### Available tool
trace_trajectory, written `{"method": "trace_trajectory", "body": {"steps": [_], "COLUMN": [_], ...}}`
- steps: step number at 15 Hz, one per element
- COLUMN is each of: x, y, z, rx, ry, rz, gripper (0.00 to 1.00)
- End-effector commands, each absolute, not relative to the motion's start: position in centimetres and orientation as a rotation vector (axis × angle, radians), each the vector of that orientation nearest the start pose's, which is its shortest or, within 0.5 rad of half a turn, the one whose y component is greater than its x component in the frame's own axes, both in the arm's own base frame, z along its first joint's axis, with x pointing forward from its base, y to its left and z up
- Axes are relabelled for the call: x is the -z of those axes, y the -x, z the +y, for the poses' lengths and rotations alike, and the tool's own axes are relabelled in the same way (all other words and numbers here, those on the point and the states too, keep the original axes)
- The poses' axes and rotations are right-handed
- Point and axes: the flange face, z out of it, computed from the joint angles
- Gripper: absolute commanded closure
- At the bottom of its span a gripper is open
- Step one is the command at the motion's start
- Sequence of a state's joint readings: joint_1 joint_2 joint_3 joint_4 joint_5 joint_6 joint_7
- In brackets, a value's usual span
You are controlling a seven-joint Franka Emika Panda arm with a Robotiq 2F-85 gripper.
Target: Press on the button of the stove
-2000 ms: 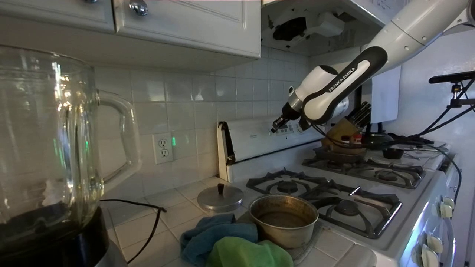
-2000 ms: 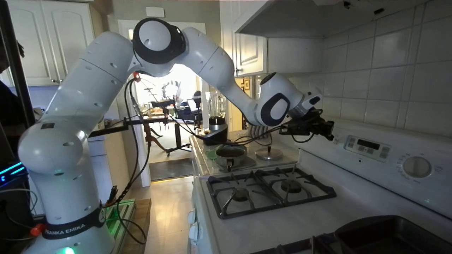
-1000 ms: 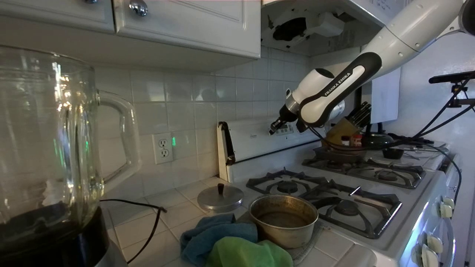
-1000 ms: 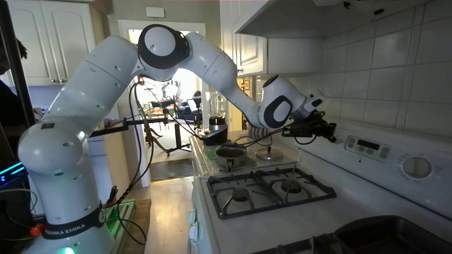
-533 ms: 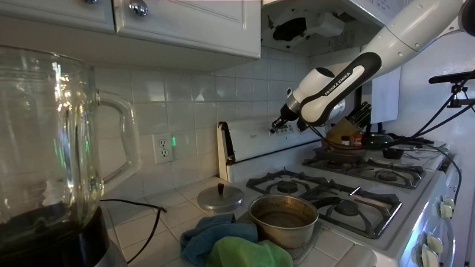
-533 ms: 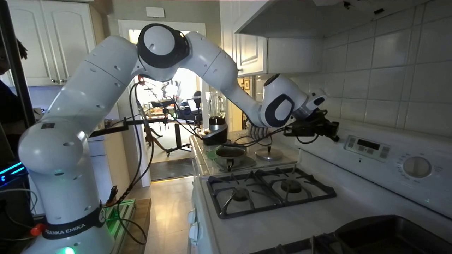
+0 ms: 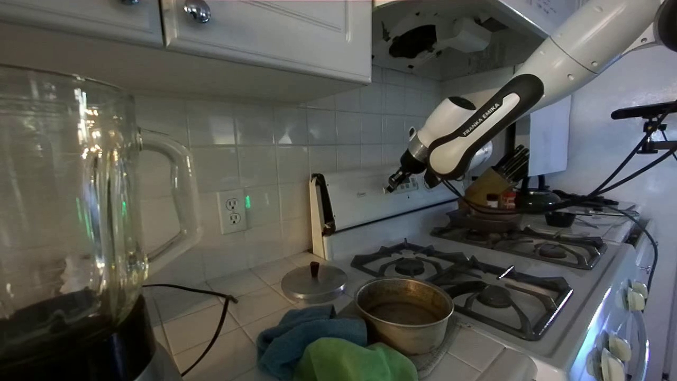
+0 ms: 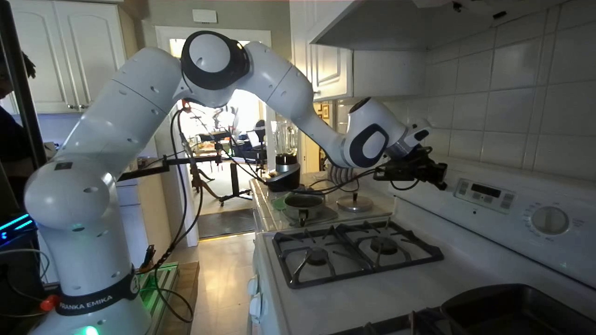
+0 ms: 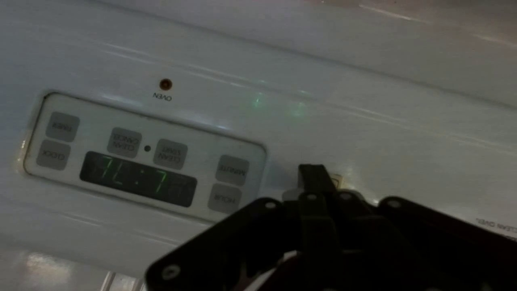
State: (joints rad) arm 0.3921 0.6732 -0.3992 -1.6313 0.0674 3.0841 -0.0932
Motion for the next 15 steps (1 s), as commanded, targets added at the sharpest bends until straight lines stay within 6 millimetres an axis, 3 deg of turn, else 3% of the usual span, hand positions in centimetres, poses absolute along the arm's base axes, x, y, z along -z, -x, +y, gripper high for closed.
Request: {"method": "trace_trajectory", "body": {"steps": [1, 15], "x": [-35.34, -35.27], "y": [-73.86, -74.19], "z": [5.64, 5.91], "rx": [1.306, 1.291], "ry": [3.058, 3.054], "rz": [-0.311, -0.304], "gripper": [1.0, 1.0]}}
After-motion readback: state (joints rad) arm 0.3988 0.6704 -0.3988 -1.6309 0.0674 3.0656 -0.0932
